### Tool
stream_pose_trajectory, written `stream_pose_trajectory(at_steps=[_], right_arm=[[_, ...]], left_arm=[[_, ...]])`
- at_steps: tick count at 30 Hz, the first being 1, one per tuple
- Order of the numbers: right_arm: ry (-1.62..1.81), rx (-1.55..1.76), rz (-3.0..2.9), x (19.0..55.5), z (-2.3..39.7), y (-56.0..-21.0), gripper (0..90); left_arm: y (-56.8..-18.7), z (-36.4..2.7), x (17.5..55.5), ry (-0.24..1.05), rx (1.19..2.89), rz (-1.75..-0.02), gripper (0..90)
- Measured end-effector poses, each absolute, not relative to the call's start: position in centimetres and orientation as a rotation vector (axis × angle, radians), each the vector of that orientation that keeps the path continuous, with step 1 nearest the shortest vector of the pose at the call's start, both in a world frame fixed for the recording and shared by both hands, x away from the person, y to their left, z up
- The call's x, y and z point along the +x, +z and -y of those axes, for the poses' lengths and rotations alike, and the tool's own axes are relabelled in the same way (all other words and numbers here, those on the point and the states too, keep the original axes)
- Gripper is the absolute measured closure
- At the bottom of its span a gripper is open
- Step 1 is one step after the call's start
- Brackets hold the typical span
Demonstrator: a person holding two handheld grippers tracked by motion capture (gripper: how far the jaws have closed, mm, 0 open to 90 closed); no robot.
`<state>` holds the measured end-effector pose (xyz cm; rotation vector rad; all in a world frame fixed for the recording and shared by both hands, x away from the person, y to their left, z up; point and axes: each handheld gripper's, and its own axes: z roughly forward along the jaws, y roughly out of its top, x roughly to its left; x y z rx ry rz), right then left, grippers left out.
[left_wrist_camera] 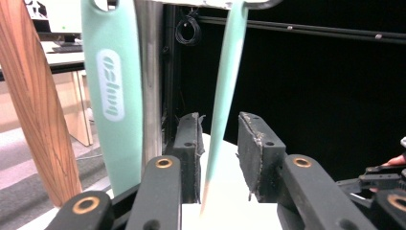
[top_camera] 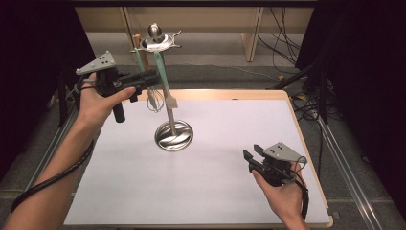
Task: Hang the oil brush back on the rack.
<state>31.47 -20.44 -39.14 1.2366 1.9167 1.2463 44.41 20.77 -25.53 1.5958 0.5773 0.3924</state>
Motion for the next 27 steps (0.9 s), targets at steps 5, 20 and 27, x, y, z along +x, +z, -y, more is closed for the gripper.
stream_pose_trajectory(at_steps=[5, 20, 27], right_arm=[[1.224, 1.222, -1.947, 31.5, 20.7, -38.9, 57.7], [1.223, 1.198, -1.923, 31.6, 21.4, -38.4, 57.4], [1.23, 1.208, -1.89, 31.5, 21.5, -38.6, 57.4]], left_arm=[[-25.7, -20.6, 43.4, 0.443, 1.594, -0.57, 61.7], [-27.2, -20.5, 40.5, 0.579, 1.599, -0.566, 49.6], [-28.7, -20.9, 39.0, 0.603, 1.607, -0.573, 48.7]])
